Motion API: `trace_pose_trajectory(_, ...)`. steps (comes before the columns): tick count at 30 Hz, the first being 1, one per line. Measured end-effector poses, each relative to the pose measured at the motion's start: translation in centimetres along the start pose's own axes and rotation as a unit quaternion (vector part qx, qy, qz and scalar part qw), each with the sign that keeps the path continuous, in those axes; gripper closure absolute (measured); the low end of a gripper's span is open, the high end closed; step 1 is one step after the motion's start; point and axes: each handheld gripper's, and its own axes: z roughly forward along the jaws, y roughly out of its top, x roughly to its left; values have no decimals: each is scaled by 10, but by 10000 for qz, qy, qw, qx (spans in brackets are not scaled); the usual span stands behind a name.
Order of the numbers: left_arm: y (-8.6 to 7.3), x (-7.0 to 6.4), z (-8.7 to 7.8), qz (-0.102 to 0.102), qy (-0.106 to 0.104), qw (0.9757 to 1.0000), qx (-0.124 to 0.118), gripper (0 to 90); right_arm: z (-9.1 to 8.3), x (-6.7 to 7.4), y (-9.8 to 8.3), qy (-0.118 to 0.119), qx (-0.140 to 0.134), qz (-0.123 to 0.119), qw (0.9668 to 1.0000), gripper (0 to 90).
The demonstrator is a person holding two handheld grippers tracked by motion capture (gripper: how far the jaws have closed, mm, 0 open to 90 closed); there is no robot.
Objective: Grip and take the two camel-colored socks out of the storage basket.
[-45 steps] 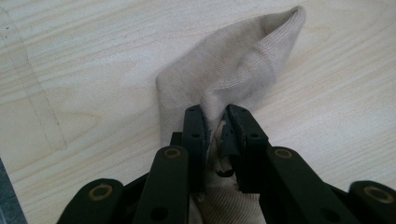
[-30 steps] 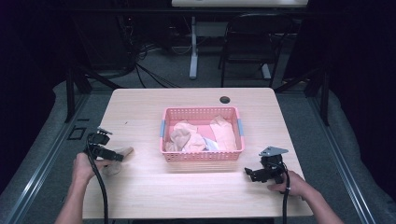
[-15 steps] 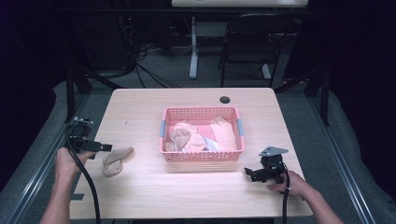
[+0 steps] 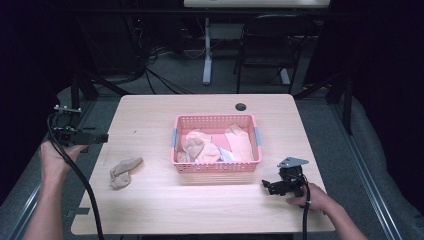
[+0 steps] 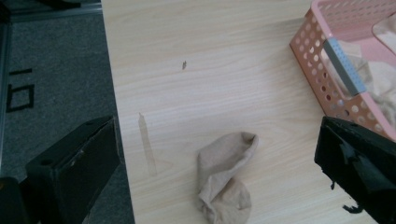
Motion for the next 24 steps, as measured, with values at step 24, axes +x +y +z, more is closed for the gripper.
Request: trace_pose_trajectory(24,53,-57,10,613,-220,9978,-108,0,0,0,0,-9,6,-6,10000,0)
